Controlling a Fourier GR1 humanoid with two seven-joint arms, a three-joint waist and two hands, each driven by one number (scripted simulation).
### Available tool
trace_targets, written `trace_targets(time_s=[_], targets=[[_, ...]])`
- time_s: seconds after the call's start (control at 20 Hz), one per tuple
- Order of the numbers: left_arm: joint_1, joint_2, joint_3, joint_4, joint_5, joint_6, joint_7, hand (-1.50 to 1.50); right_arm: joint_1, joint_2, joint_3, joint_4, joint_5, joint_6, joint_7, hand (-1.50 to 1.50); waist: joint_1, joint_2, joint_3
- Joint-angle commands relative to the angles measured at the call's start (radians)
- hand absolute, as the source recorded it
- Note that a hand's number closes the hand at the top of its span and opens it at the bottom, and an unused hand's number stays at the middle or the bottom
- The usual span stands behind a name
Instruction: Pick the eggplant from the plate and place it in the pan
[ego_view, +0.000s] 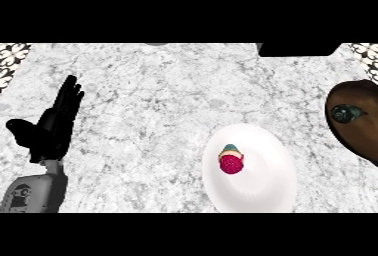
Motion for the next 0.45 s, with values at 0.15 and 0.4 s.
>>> trace_targets(time_s=[0.15, 0.4], targets=[[0.009, 0.01, 0.01, -0.035, 0.006, 0.0, 0.016, 0.0, 0.175, 0.001, -0.006, -0.064, -0.073, 0.253, -0.183, -1.5, -0.007, -0.005, -0.001], [-0.006, -0.02, -0.013, 0.007, -0.018, 0.018, -0.008, 0.0, 0.235, -0.006, 0.019, -0.153, -0.106, 0.231, -0.148, -1.5, -0.002, 0.0, -0.001]])
